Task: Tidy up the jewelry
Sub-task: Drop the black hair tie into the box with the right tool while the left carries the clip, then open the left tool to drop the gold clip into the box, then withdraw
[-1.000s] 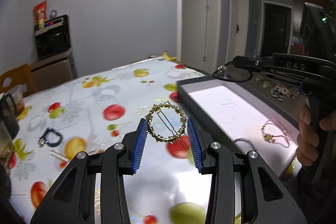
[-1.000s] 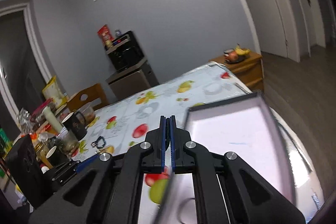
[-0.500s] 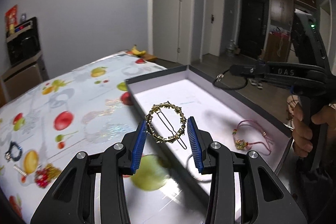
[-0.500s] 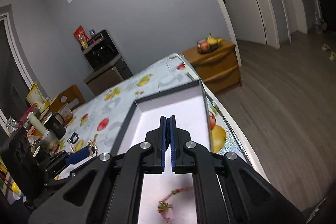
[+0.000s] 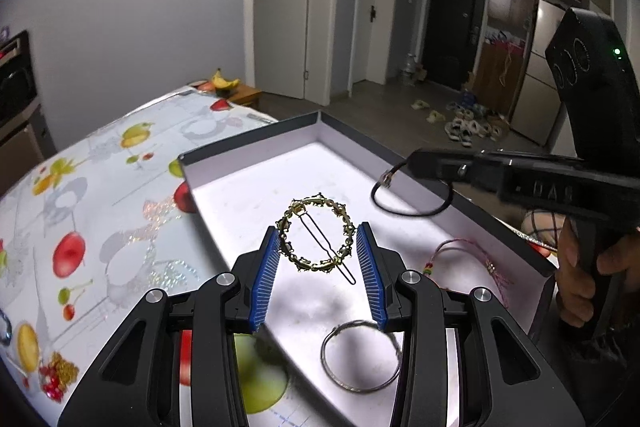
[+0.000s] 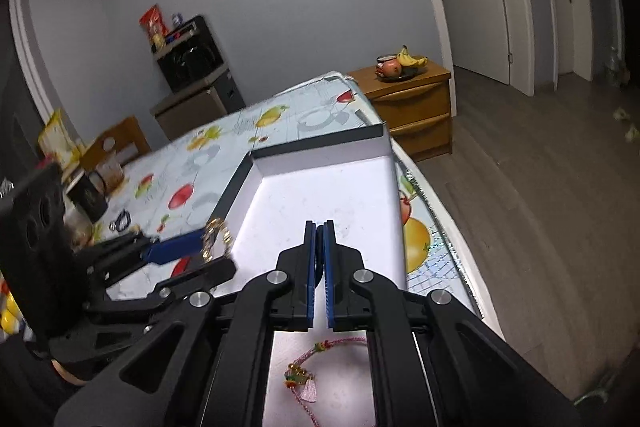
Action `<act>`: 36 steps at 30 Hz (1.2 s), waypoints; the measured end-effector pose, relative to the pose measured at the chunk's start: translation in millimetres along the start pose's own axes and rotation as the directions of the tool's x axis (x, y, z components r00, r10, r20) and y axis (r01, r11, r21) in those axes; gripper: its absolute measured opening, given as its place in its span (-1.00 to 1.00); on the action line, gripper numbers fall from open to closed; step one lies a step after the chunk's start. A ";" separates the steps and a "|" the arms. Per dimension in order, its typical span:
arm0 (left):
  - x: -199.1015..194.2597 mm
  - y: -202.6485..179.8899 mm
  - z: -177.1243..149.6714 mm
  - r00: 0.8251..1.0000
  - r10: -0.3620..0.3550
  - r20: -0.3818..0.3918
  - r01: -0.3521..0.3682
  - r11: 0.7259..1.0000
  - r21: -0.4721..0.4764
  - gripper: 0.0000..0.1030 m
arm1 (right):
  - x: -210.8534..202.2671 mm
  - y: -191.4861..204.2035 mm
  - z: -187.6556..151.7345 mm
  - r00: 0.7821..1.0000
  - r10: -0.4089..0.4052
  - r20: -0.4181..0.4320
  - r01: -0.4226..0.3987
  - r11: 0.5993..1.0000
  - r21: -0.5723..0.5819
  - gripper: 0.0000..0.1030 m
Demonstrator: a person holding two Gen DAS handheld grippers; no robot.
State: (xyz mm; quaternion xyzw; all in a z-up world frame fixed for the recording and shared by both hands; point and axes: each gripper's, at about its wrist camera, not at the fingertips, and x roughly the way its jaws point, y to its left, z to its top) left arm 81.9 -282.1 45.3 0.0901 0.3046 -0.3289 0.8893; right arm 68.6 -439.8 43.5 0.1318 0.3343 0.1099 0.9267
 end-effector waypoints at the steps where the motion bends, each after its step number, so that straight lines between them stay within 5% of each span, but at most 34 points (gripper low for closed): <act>1: 2.2 -1.6 1.5 1.000 0.001 -0.009 -0.001 1.000 0.011 -0.20 | 2.2 1.3 -1.7 1.000 -0.009 -0.011 0.009 1.000 -0.009 -0.92; 6: 20.7 -5.6 9.9 0.995 -0.005 -0.096 0.009 0.999 0.042 -0.20 | 12.4 2.9 -9.0 0.993 -0.106 -0.055 0.103 0.993 -0.053 -0.92; 14: 54.8 -6.1 10.5 0.969 0.011 -0.247 0.005 0.998 0.066 -0.19 | 11.7 -0.7 -10.3 0.991 -0.117 -0.059 0.115 0.993 -0.038 -0.91; 18: 56.9 -9.3 9.8 0.966 0.031 -0.257 -0.006 0.995 0.098 0.00 | 13.0 -3.1 -9.7 0.989 -0.130 -0.072 0.128 0.991 -0.029 -0.87; 21: 56.1 -12.2 8.9 0.967 0.042 -0.253 -0.010 0.992 0.127 0.07 | 8.1 -0.9 -9.5 0.988 -0.149 -0.040 0.148 0.989 -0.029 -0.45; 26: 43.0 -14.0 8.0 0.981 0.029 -0.191 -0.002 0.990 0.141 0.23 | 0.3 -2.1 -9.8 0.989 -0.146 0.022 0.146 0.989 -0.004 -0.19; 30: 28.3 -16.7 1.4 0.989 0.137 -0.056 -0.126 0.979 0.160 0.55 | -11.1 3.2 -9.6 0.983 -0.147 0.106 0.147 0.989 0.005 0.51; 36: -5.9 -1.5 -8.5 0.977 0.209 0.050 -0.212 0.974 0.082 0.73 | -22.6 18.6 -12.6 0.979 -0.077 0.189 0.082 0.996 -0.019 0.71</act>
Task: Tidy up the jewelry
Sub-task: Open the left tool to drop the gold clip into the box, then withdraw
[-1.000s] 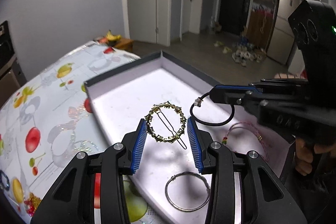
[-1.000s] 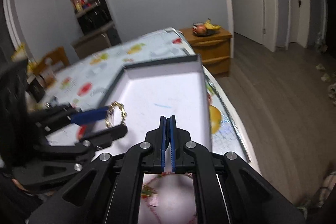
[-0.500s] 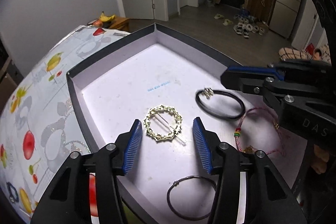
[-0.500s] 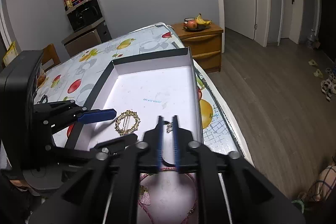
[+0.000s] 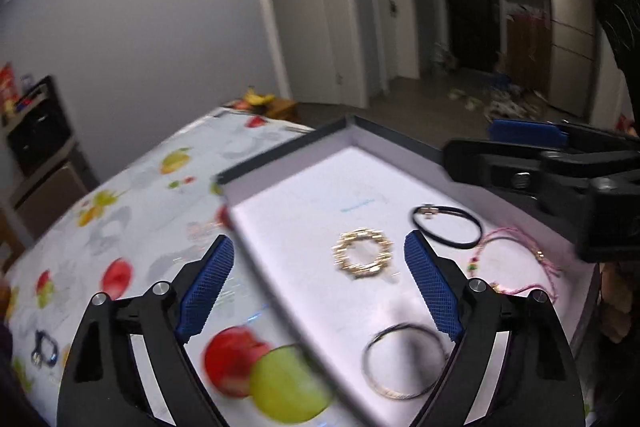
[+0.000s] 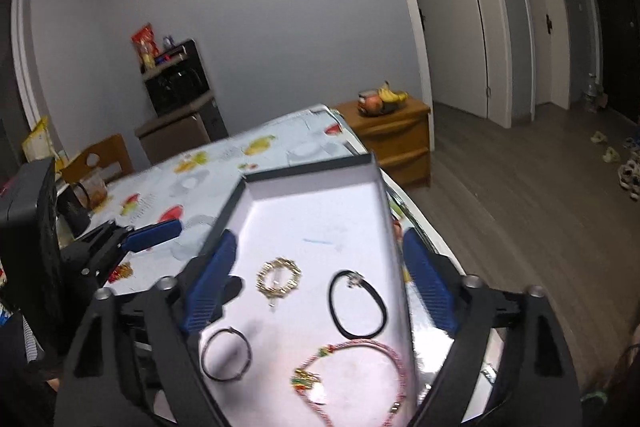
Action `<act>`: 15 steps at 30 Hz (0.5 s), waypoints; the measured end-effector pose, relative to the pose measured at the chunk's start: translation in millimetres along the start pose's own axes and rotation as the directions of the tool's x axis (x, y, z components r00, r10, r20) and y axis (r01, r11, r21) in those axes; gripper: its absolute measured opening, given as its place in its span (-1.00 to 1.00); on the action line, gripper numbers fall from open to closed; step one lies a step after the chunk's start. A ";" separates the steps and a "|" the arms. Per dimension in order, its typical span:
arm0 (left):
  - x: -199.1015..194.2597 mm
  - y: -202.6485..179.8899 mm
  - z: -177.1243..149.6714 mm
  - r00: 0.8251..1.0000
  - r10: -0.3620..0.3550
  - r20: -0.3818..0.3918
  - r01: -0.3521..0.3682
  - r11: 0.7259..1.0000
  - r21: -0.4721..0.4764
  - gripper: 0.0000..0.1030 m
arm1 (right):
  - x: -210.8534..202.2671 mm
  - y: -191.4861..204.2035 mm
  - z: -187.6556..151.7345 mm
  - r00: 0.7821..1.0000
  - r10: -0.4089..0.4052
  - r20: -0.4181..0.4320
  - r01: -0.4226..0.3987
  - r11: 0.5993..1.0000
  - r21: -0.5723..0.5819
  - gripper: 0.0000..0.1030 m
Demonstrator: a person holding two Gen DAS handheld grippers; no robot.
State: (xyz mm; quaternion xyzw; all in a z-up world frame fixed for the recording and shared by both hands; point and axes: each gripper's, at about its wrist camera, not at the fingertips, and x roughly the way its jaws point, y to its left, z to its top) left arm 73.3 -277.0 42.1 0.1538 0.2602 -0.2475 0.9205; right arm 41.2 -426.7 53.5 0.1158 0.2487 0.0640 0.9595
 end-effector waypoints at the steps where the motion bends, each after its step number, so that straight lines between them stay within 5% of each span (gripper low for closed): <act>1: -5.1 5.2 -2.4 1.000 0.011 0.008 -0.011 1.000 -0.019 0.74 | -2.4 4.9 -0.4 1.000 0.008 0.014 -0.008 1.000 -0.018 0.72; 10: -56.5 60.0 -32.1 0.984 0.173 0.052 -0.167 0.981 -0.094 0.76 | -17.7 38.3 -3.3 0.990 0.075 0.118 -0.056 0.986 -0.159 0.81; 15: -80.4 98.3 -52.7 0.988 0.156 0.019 -0.150 0.972 -0.179 0.76 | -16.2 37.9 -4.3 0.990 0.086 0.115 -0.068 0.986 -0.154 0.81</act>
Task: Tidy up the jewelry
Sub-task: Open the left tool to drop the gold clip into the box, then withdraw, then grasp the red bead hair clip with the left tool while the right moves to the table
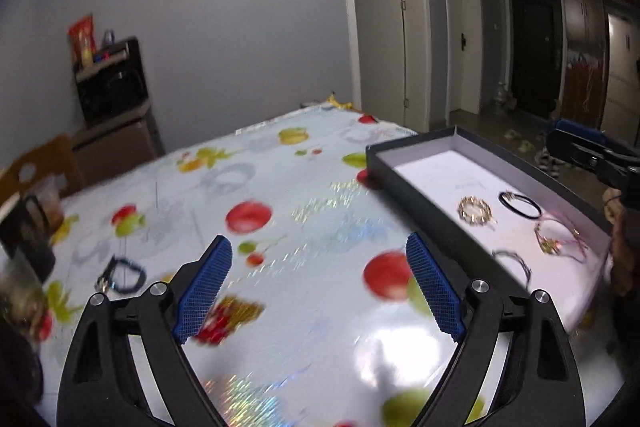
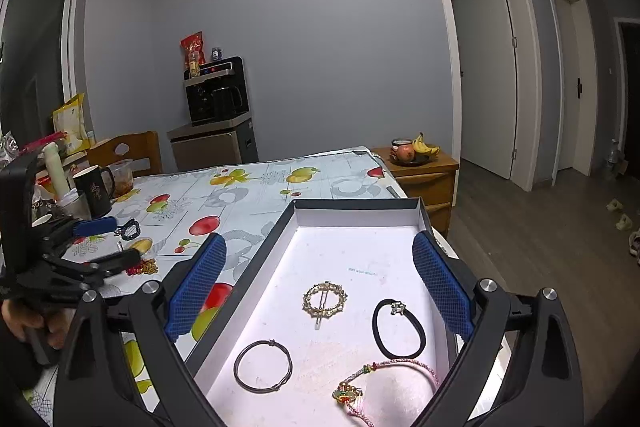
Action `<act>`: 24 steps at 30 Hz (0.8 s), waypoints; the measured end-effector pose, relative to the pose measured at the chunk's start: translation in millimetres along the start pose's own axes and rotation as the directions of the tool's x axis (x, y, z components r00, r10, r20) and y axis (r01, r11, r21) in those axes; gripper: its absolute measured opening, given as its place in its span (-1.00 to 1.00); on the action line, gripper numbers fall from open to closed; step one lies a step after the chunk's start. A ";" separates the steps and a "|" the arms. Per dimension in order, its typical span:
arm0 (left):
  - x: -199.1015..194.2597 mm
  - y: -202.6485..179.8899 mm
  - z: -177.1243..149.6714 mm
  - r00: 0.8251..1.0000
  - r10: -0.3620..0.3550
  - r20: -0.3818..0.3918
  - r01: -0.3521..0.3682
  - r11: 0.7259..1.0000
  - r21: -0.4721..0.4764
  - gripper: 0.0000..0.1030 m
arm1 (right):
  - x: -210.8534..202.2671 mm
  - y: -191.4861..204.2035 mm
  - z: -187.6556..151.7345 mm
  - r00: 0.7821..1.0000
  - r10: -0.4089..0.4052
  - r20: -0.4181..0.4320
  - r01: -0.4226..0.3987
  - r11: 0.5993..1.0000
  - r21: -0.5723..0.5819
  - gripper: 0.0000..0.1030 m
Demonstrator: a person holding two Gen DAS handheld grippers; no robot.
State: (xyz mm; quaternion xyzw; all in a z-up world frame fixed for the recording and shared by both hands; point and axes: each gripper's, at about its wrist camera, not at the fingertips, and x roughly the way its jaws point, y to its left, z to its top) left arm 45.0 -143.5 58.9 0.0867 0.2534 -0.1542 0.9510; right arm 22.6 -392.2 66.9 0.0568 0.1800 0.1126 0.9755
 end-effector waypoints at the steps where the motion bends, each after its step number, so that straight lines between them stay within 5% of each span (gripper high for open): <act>1: -3.3 8.2 -2.5 1.000 0.013 -0.005 -0.013 1.000 -0.002 0.76 | -1.5 -0.8 -0.5 1.000 0.016 0.006 -0.016 1.000 0.007 0.81; 7: 1.4 62.5 -12.3 0.999 0.013 -0.044 -0.018 0.993 -0.115 0.72 | 3.6 6.1 -3.7 0.993 0.103 -0.050 -0.103 0.995 0.005 0.81; 13: 17.2 75.2 -17.7 0.993 0.013 -0.117 -0.029 0.989 -0.142 0.69 | -6.2 21.5 -4.0 0.986 0.166 -0.033 -0.168 0.984 -0.058 0.81; 19: 48.3 66.6 -24.9 0.955 -0.038 -0.293 0.013 0.996 -0.085 0.58 | -4.5 29.3 -5.8 0.981 0.187 -0.054 -0.191 0.978 -0.078 0.81; 24: 57.8 75.3 -31.6 0.937 -0.057 -0.346 0.010 0.991 -0.136 0.49 | -6.8 30.9 -6.4 0.978 0.203 -0.053 -0.207 0.975 -0.085 0.81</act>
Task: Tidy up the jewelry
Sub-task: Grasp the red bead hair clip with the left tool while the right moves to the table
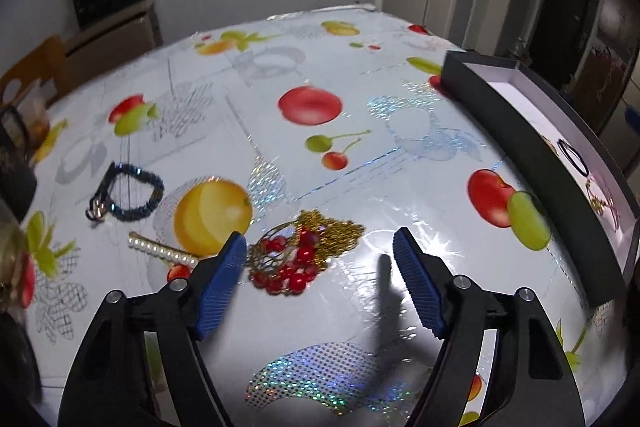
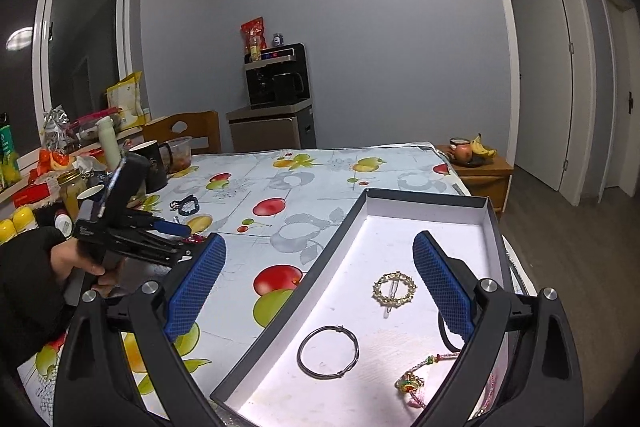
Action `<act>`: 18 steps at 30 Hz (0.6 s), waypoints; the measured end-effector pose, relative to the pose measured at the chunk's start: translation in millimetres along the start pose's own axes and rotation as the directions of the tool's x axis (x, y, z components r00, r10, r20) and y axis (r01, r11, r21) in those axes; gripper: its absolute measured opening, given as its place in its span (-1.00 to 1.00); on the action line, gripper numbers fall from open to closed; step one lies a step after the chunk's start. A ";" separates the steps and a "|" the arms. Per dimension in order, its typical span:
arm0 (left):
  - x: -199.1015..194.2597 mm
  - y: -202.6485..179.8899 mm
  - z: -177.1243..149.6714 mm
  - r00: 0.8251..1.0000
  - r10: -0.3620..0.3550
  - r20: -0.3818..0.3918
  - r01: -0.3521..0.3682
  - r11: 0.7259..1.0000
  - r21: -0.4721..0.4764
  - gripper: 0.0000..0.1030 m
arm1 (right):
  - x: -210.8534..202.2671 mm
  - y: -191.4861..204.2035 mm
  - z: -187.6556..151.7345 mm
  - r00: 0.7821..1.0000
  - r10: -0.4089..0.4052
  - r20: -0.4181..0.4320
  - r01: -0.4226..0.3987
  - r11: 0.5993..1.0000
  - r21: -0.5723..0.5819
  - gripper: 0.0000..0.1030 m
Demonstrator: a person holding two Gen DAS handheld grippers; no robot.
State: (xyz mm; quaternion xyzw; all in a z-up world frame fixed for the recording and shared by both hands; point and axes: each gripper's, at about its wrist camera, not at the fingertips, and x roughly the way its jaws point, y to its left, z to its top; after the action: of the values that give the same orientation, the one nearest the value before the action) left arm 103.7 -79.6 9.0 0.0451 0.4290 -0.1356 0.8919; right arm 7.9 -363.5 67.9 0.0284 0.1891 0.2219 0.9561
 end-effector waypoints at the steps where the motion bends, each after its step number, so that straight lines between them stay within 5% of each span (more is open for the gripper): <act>1: 1.3 2.5 0.3 1.000 0.003 -0.006 -0.003 1.000 -0.013 0.45 | 0.2 1.1 -0.3 1.000 0.003 -0.002 -0.003 1.000 -0.003 0.81; 6: 3.5 -1.4 3.9 1.000 0.018 -0.011 -0.018 1.000 0.007 0.34 | -2.5 14.2 -1.4 0.999 0.035 0.011 -0.034 0.998 -0.061 0.81; 14: 1.0 -3.4 5.6 0.999 0.046 0.005 -0.046 0.999 0.012 -0.55 | 1.5 16.8 -2.6 1.000 0.014 0.011 -0.013 0.998 -0.069 0.81; 18: -10.2 16.6 3.4 0.998 -0.021 0.058 0.027 0.995 -0.097 -0.71 | 6.3 14.0 1.2 0.999 0.046 -0.004 -0.046 0.999 0.019 0.81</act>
State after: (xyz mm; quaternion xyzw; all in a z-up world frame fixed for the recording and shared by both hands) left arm 104.8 -62.2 18.4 -0.0075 0.4100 -0.1263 0.9033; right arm 7.8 -348.1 68.8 0.0414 0.1925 0.2420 0.9501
